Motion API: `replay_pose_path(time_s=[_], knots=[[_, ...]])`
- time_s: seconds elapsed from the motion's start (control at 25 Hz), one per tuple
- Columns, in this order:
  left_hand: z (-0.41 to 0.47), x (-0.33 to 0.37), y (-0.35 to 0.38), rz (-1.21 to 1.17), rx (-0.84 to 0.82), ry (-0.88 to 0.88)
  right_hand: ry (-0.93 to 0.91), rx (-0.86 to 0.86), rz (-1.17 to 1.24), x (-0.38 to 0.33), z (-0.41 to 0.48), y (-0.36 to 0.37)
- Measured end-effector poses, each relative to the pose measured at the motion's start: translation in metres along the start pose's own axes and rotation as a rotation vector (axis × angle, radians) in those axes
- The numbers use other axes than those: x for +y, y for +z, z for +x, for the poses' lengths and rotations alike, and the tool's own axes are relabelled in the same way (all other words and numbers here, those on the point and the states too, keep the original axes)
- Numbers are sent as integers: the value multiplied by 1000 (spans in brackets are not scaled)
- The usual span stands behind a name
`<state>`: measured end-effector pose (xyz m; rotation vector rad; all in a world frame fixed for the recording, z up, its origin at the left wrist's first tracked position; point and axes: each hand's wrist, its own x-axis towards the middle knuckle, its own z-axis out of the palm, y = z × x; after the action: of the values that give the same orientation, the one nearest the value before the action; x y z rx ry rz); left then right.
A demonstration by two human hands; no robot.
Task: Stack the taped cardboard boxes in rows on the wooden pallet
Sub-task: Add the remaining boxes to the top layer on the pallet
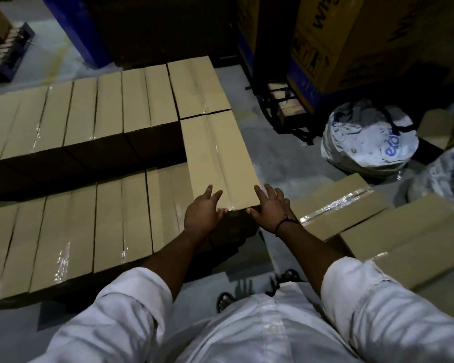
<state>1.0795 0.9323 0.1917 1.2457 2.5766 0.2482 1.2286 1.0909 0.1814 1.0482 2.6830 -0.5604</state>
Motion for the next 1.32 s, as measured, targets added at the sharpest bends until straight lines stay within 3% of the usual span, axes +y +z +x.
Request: replay_pose_path(time_s=[0.24,0.68,0.88,1.32], knots=[[2,70,21,8,-18,163,85,82,20,60,-42,-8],[-41,331,98,145,-167,616,561,204,209,304,-225,-13],[-54,416,126,226,-208,721,751,254,342,383,-277,-6],[52,477,200,377,-383,849,970,181,597,455,-224,51]])
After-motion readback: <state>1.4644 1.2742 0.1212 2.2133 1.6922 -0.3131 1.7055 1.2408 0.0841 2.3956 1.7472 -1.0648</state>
